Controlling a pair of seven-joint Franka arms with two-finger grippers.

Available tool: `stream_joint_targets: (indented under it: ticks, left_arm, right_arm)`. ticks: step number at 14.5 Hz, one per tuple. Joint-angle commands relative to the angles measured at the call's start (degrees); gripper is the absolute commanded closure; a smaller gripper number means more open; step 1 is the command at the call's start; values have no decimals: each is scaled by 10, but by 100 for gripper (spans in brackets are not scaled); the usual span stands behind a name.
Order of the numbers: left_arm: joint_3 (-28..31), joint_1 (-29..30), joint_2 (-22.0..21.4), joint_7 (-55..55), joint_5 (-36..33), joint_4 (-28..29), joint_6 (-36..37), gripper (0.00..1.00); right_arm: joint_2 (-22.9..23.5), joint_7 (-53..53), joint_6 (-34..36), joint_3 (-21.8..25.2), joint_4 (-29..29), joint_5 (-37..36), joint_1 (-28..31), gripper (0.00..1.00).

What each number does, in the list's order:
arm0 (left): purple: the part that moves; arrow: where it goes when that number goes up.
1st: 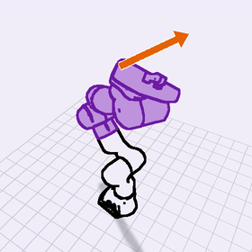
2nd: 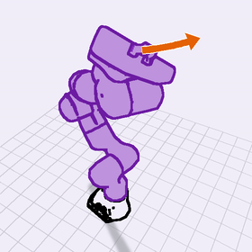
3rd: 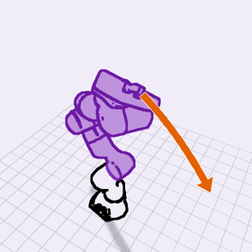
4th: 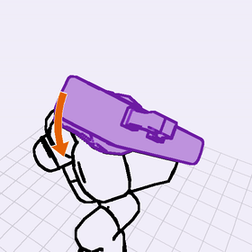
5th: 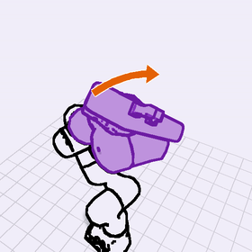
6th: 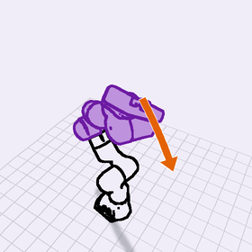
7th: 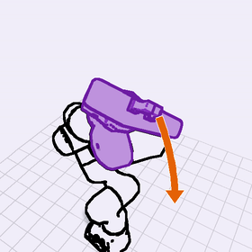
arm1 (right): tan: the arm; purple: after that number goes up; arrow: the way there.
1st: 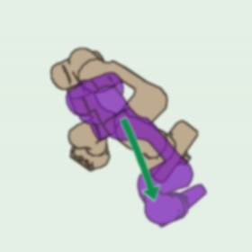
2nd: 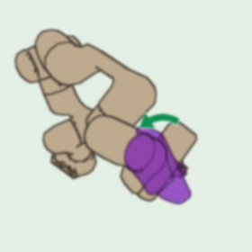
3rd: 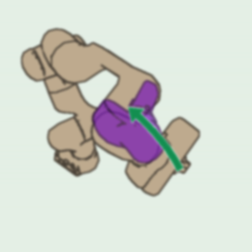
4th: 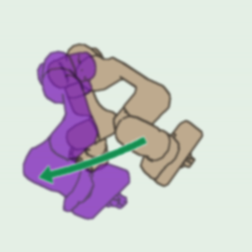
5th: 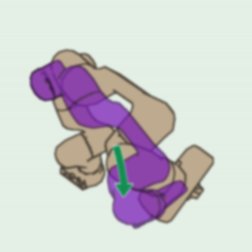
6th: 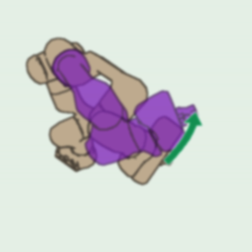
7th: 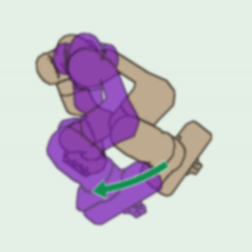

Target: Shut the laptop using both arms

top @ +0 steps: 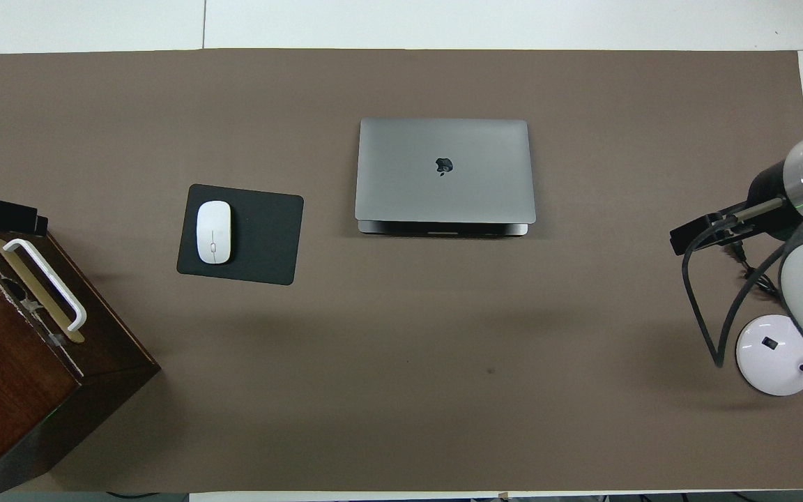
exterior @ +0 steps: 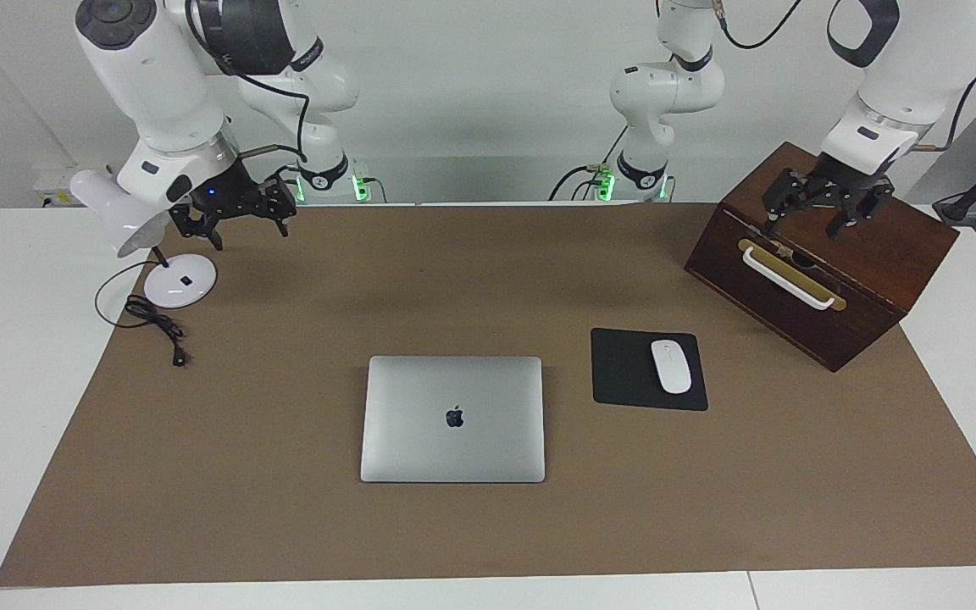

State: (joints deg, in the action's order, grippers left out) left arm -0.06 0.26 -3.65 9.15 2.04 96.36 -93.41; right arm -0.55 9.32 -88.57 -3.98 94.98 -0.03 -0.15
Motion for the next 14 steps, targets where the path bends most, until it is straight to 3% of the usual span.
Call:
stream_joint_targets:
  ticks: [1,14]
  left_arm:
    - [1,-3,-8,-6,-15,15,2,0]
    - [2,-29,4,-36,-38,-12,2,0]
  right_arm:
    - [-9,-9,-5,3,13,-5,4,0]
    - [-9,-5,-6,3,11,2,11,0]
